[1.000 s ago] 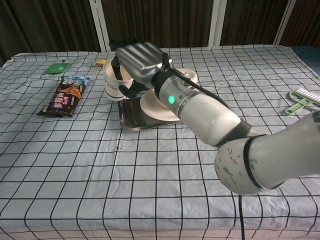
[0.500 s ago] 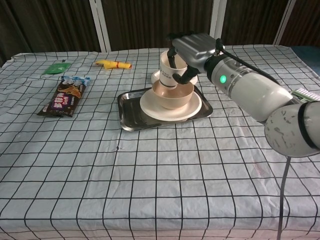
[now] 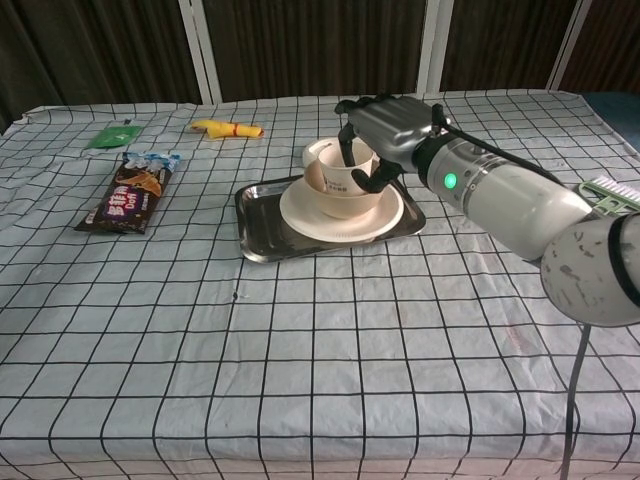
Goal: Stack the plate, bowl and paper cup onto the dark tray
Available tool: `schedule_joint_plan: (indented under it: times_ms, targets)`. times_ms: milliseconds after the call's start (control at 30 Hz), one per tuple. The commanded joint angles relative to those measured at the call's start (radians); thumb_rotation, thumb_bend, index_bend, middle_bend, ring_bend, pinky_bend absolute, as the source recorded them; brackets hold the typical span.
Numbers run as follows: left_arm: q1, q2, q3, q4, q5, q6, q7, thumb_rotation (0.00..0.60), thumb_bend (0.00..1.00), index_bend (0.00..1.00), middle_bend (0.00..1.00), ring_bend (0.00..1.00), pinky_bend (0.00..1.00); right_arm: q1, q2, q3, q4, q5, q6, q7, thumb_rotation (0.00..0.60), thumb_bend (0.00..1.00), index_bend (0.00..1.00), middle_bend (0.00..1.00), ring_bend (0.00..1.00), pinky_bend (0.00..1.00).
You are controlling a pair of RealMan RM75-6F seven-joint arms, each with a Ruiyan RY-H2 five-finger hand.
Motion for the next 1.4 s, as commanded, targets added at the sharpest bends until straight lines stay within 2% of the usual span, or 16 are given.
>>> schedule_joint_plan:
  times_ms: [33, 200, 300, 367, 467, 600, 667, 733, 800, 933, 1033, 1133, 1233, 1400]
  targets:
    - [-0.001, 0.001, -0.001, 0.000, -0.003, -0.002, -0.007, 0.600, 0.35, 0.00, 0.00, 0.00, 0.02, -0.001, 0.001, 0.002, -0.008, 0.018, -0.002, -0.017, 0.600, 0.45, 0.45, 0.03, 0.00, 0.00]
    - [0.001, 0.003, -0.002, 0.001, -0.004, 0.002, -0.010, 0.600, 0.35, 0.00, 0.00, 0.00, 0.02, -0.009, 0.026, -0.003, -0.062, 0.007, 0.028, -0.032, 0.600, 0.45, 0.38, 0.03, 0.00, 0.00]
    - [0.002, 0.004, -0.002, 0.002, -0.003, 0.004, -0.015, 0.600, 0.36, 0.00, 0.00, 0.00, 0.02, -0.039, 0.076, -0.020, -0.160, 0.002, 0.064, -0.061, 0.600, 0.44, 0.29, 0.02, 0.00, 0.00]
    - [0.003, 0.006, -0.003, 0.002, -0.011, 0.001, -0.024, 0.600, 0.36, 0.00, 0.00, 0.00, 0.02, -0.075, 0.137, -0.045, -0.268, 0.001, 0.097, -0.103, 0.600, 0.39, 0.20, 0.02, 0.00, 0.00]
    - [0.005, 0.011, -0.004, 0.001, -0.016, 0.001, -0.023, 0.600, 0.36, 0.00, 0.00, 0.00, 0.03, -0.149, 0.253, -0.088, -0.463, -0.010, 0.174, -0.150, 0.600, 0.32, 0.03, 0.00, 0.00, 0.00]
    - [0.008, 0.016, 0.004, -0.002, -0.007, 0.002, -0.002, 0.600, 0.36, 0.00, 0.00, 0.00, 0.02, -0.295, 0.432, -0.186, -0.707, -0.071, 0.317, -0.143, 0.600, 0.31, 0.00, 0.00, 0.00, 0.00]
    - [0.009, 0.022, 0.012, -0.008, -0.006, -0.008, -0.003, 0.600, 0.36, 0.00, 0.00, 0.00, 0.02, -0.364, 0.506, -0.250, -0.758, -0.144, 0.392, -0.128, 0.600, 0.31, 0.00, 0.00, 0.00, 0.00]
    - [0.011, 0.033, 0.019, -0.017, -0.016, -0.025, -0.007, 0.600, 0.37, 0.00, 0.00, 0.00, 0.02, -0.445, 0.581, -0.321, -0.783, -0.219, 0.479, -0.108, 0.600, 0.31, 0.00, 0.00, 0.00, 0.00]
    - [0.012, 0.041, 0.016, -0.024, -0.026, -0.026, -0.006, 0.600, 0.37, 0.00, 0.00, 0.00, 0.02, -0.530, 0.633, -0.375, -0.802, -0.246, 0.556, -0.060, 0.600, 0.31, 0.00, 0.00, 0.00, 0.00]
    - [0.011, 0.038, 0.007, -0.027, -0.033, -0.023, 0.009, 0.600, 0.37, 0.00, 0.00, 0.00, 0.02, -0.673, 0.642, -0.435, -0.741, -0.269, 0.677, 0.057, 0.600, 0.31, 0.00, 0.00, 0.00, 0.00]
    - [0.007, 0.035, 0.007, -0.030, -0.036, -0.033, 0.020, 0.600, 0.37, 0.00, 0.00, 0.00, 0.02, -0.739, 0.614, -0.445, -0.676, -0.257, 0.707, 0.135, 0.600, 0.32, 0.00, 0.00, 0.00, 0.00]
    - [0.005, 0.031, 0.009, -0.036, -0.033, -0.039, 0.041, 0.600, 0.37, 0.00, 0.00, 0.00, 0.02, -0.749, 0.651, -0.462, -0.673, -0.245, 0.648, 0.143, 0.600, 0.31, 0.00, 0.00, 0.00, 0.00]
    - [0.001, 0.024, 0.007, -0.035, -0.028, -0.040, 0.048, 0.600, 0.37, 0.00, 0.00, 0.00, 0.02, -0.759, 0.648, -0.429, -0.675, -0.249, 0.663, 0.143, 0.600, 0.31, 0.00, 0.00, 0.00, 0.00]
    - [-0.003, 0.021, 0.005, -0.026, -0.037, -0.052, 0.044, 0.600, 0.37, 0.00, 0.00, 0.00, 0.02, -0.774, 0.655, -0.419, -0.686, -0.273, 0.644, 0.155, 0.600, 0.31, 0.00, 0.00, 0.00, 0.00]
